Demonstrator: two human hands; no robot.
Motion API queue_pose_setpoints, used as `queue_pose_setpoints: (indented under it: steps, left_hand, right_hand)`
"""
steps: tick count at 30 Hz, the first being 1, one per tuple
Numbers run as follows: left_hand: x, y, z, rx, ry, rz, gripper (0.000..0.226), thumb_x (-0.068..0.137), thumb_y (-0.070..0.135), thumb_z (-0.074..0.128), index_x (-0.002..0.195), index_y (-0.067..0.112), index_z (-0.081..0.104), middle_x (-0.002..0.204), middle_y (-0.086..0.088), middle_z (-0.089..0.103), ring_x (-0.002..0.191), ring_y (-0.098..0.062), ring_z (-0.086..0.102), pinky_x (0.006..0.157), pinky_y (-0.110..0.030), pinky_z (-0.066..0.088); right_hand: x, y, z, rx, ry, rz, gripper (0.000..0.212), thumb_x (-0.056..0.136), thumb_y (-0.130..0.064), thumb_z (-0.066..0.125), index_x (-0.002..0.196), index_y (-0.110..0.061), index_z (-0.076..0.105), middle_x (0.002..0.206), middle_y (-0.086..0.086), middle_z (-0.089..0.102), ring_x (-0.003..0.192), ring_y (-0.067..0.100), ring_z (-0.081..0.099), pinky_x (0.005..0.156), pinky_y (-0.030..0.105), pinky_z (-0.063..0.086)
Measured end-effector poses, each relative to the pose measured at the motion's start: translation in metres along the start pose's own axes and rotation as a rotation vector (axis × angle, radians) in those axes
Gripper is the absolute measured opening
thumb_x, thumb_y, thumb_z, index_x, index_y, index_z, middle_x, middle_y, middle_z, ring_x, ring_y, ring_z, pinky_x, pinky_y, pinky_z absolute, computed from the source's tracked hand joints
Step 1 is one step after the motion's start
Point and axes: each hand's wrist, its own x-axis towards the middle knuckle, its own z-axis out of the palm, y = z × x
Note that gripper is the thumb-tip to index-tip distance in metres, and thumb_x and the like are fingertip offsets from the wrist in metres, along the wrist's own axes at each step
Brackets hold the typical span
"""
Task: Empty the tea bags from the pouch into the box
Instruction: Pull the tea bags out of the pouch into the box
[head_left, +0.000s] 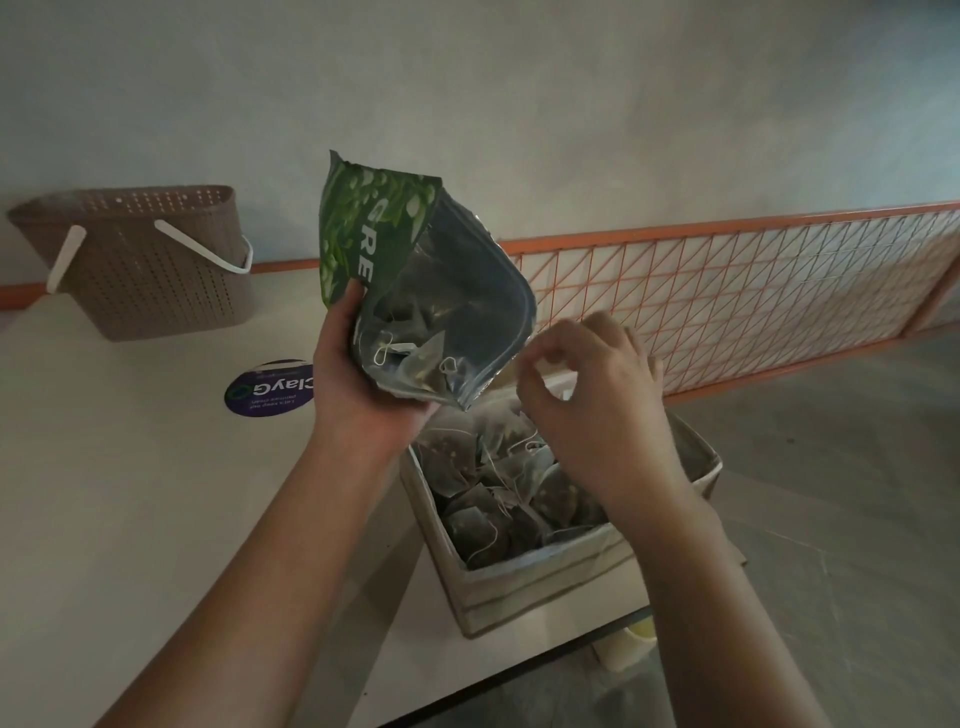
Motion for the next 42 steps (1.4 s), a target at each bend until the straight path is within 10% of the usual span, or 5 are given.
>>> queue_pose_setpoints:
  steps: [10, 21, 25, 34, 42]
  left_hand:
    - [0.0, -0.012, 0.002, -0.015, -0.029, 0.037, 0.045, 0.097, 0.046, 0.051, 0.123, 0.013, 0.065, 0.126, -0.007, 0.064, 0.114, -0.025, 0.063, 0.099, -0.032, 0.052]
    - [-0.003, -0.009, 0.002, -0.016, 0.04, 0.037, 0.059, 0.09, 0.049, 0.059, 0.141, 0.019, 0.06, 0.144, -0.007, 0.06, 0.121, -0.028, 0.063, 0.097, -0.041, 0.056]
    - [-0.002, -0.004, 0.0, -0.04, 0.029, 0.041, 0.056, 0.091, 0.051, 0.057, 0.139, 0.023, 0.061, 0.14, -0.009, 0.063, 0.13, -0.033, 0.058, 0.111, -0.05, 0.043]
    - [0.0, 0.003, -0.002, -0.072, -0.045, -0.016, 0.055, 0.096, 0.051, 0.052, 0.143, 0.022, 0.057, 0.146, -0.009, 0.058, 0.135, -0.034, 0.054, 0.112, -0.054, 0.041]
    - [0.001, -0.002, -0.001, -0.022, 0.015, 0.004, 0.057, 0.094, 0.051, 0.054, 0.144, 0.025, 0.056, 0.146, -0.006, 0.059, 0.134, -0.03, 0.055, 0.114, -0.048, 0.04]
  right_hand:
    - [-0.001, -0.034, 0.043, -0.244, -0.054, -0.089, 0.052, 0.089, -0.066, 0.039, 0.103, -0.028, 0.071, 0.105, -0.002, 0.059, 0.103, 0.025, 0.043, 0.088, 0.039, 0.029]
    - [-0.011, -0.026, 0.019, 0.236, -0.155, -0.027, 0.016, 0.082, -0.029, 0.064, 0.093, -0.031, 0.052, 0.085, -0.02, 0.061, 0.095, 0.009, 0.056, 0.098, 0.038, 0.034]
    - [-0.01, -0.013, -0.007, 0.495, -0.099, 0.112, 0.037, 0.084, -0.008, 0.068, 0.108, -0.031, 0.052, 0.081, -0.015, 0.059, 0.076, -0.005, 0.059, 0.066, 0.011, 0.049]
    - [-0.01, 0.018, -0.013, 0.409, -0.178, 0.243, 0.006, 0.088, -0.032, 0.07, 0.092, -0.027, 0.068, 0.08, -0.005, 0.072, 0.058, 0.009, 0.063, 0.048, 0.014, 0.044]
    - [-0.003, -0.011, 0.001, 0.277, 0.065, -0.034, 0.013, 0.086, -0.03, 0.071, 0.098, -0.026, 0.072, 0.095, -0.017, 0.054, 0.094, 0.014, 0.054, 0.08, 0.028, 0.047]
